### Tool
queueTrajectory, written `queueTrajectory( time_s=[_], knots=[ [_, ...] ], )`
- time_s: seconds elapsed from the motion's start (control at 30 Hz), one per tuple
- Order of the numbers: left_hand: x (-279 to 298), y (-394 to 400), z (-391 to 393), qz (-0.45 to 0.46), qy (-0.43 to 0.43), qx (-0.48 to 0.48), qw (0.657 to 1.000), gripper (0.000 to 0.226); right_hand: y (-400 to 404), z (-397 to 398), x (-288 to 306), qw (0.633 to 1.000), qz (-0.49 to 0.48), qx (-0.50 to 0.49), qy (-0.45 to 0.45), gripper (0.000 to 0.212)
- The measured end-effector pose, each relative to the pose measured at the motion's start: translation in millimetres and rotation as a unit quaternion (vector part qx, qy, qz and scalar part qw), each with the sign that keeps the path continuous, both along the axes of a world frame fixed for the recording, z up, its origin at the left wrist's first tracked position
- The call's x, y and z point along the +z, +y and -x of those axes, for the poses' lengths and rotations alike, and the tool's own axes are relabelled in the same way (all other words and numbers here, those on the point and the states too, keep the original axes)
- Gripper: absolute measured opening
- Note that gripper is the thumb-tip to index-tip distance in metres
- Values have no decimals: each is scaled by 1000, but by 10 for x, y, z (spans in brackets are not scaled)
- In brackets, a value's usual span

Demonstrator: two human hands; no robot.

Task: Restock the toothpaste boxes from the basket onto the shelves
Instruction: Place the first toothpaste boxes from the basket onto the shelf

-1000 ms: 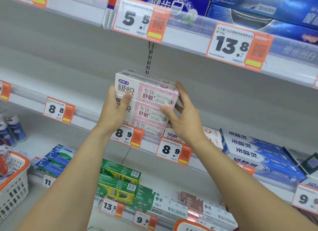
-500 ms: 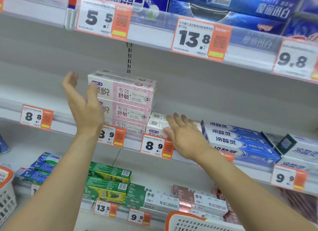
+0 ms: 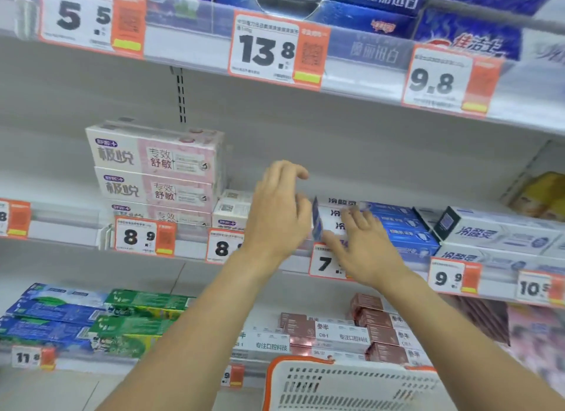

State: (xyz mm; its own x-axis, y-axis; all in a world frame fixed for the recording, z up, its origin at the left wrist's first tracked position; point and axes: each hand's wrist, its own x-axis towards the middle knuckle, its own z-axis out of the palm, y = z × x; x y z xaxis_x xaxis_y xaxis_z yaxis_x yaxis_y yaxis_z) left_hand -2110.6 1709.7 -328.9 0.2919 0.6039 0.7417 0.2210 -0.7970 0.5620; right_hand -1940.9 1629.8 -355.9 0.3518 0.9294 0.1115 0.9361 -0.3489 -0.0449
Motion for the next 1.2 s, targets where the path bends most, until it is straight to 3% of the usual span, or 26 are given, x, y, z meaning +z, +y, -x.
queueTrajectory(
  time_s=[0.07,0.13,0.2,0.27,0.37,0.5,0.6,0.83,0.93,1.07,1.2],
  knots=[
    [-189,-33,-269,32,158,-24,987,45,-7,-47,-36,999,-1,27,20,93],
    [-296,-44,-438,23,287,-6,958,52,-60,-132,52,995,-5,58,80,73],
    [-321,-57,-551,-3,360,11,933,61,-201,-276,200,986,-33,99,128,60],
    [-298,-109,-667,-17,395,5,918,71,-411,-503,311,983,-107,103,108,57],
    [-293,-256,-903,-41,419,-4,907,82,-722,-1000,443,982,-187,30,-5,60],
    [-404,-356,-1188,-51,457,15,888,75,-1021,-1606,527,992,-75,-78,-59,77],
    [-405,-310,-1252,-69,481,37,873,68,-1073,-1748,388,991,-74,-52,-99,78],
    [-314,-255,-1219,-31,470,11,882,57,-1060,-1784,257,981,-139,-38,-133,74],
    [-267,-245,-1231,-9,468,0,884,60,-1047,-1790,266,981,-136,-32,-134,74],
    [-307,-310,-1362,-28,452,9,892,87,-1063,-1814,262,978,-146,-28,-148,74],
    [-353,-330,-1498,-41,492,23,869,74,-1066,-1847,225,972,-169,-32,-158,74]
  ],
)
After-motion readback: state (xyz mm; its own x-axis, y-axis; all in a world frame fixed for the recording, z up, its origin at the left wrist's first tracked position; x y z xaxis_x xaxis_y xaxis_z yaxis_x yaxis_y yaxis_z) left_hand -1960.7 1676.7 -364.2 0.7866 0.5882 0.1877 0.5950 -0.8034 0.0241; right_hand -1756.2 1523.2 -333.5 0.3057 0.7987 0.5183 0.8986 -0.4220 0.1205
